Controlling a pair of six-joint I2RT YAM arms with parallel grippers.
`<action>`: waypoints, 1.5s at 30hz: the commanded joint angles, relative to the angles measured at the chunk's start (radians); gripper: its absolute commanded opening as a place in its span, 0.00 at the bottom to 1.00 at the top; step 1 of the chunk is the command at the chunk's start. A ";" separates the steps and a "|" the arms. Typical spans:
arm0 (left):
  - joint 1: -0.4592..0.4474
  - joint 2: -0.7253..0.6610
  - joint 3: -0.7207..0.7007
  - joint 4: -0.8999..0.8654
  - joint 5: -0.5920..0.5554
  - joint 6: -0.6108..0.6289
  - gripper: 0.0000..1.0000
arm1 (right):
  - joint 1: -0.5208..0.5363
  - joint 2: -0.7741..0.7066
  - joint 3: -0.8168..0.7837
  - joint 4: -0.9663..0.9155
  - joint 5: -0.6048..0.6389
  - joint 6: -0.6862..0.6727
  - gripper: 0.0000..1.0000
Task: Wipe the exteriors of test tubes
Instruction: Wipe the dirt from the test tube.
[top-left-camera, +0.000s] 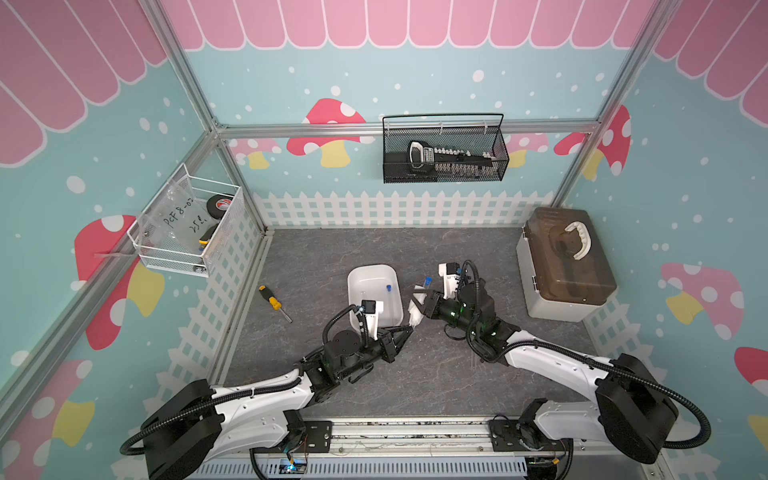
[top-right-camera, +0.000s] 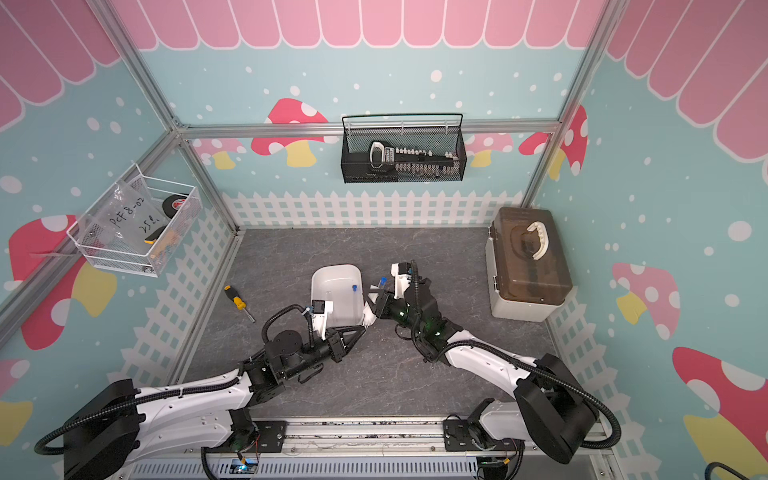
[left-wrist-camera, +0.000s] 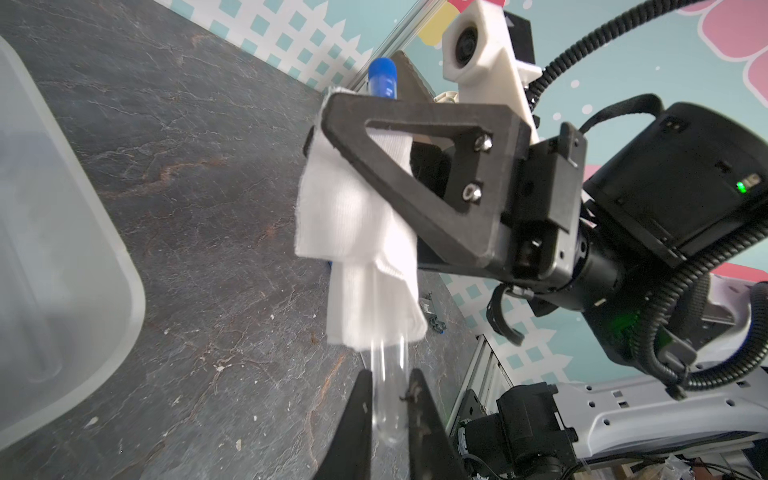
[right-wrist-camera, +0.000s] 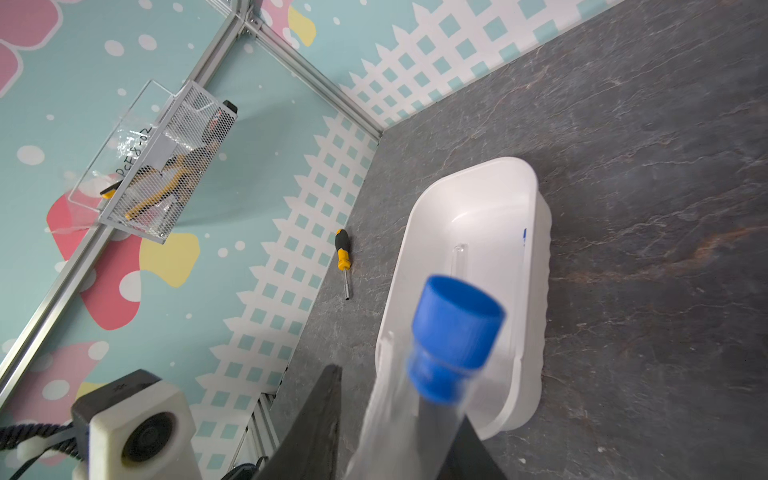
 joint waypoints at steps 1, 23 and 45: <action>-0.005 0.002 0.001 0.062 -0.030 -0.004 0.14 | 0.040 0.016 -0.012 0.076 0.009 0.024 0.31; -0.010 -0.070 -0.018 -0.025 -0.028 -0.012 0.14 | -0.087 0.033 0.043 0.098 -0.018 -0.052 0.24; -0.026 0.112 0.070 0.127 0.101 -0.012 0.32 | -0.007 0.012 0.004 0.154 -0.092 -0.009 0.24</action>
